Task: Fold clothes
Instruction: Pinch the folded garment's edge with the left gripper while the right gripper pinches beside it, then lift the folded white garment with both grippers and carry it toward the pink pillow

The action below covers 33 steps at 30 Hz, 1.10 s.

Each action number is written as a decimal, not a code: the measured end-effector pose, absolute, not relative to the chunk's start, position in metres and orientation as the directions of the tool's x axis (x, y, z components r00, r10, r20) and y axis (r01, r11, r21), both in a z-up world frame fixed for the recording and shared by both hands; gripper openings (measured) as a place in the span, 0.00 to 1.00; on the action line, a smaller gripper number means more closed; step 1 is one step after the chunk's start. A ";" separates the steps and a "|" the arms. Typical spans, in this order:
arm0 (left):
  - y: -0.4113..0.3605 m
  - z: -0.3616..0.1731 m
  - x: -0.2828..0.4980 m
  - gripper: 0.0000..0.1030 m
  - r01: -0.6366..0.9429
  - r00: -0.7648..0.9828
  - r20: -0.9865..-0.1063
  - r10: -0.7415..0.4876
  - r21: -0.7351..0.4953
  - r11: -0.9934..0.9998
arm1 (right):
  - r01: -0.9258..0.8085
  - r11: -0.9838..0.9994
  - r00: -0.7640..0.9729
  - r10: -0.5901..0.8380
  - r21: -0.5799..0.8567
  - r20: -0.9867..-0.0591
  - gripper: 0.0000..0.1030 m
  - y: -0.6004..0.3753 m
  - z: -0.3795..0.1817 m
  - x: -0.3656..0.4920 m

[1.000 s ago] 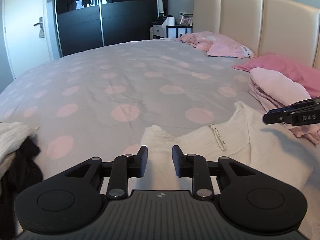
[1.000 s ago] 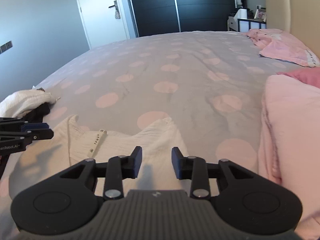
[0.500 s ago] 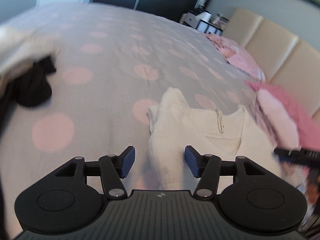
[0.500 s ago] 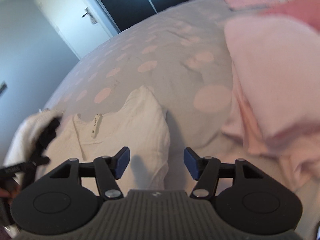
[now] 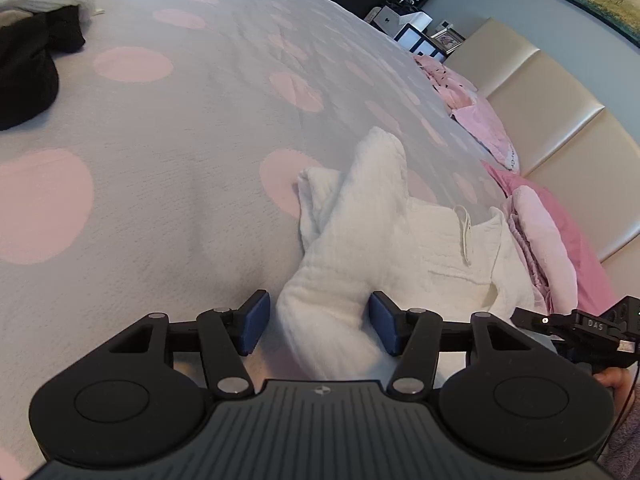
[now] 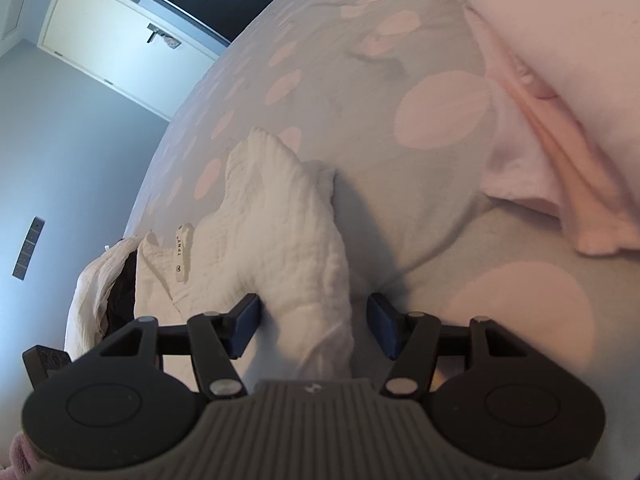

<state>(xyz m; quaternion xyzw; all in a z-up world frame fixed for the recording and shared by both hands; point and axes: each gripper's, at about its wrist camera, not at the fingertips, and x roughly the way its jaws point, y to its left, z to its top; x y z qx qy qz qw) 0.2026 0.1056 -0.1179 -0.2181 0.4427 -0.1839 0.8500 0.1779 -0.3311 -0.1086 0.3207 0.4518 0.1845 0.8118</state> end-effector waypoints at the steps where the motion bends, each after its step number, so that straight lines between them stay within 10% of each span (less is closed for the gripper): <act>1: 0.105 -0.120 0.204 0.50 0.123 0.542 -0.667 -0.512 -0.540 0.833 | -0.019 0.726 0.520 0.594 0.687 -0.614 0.58 -0.329 -0.110 0.181; 12: 0.072 -0.107 0.206 0.23 0.207 0.561 -0.650 -0.513 -0.490 0.847 | -0.059 0.726 0.503 0.614 0.685 -0.608 0.24 -0.296 -0.107 0.195; 33: -0.038 0.071 0.145 0.17 0.499 0.607 -0.338 -0.719 -0.542 0.676 | -0.233 0.753 0.650 0.591 0.615 -0.478 0.21 -0.434 0.130 0.108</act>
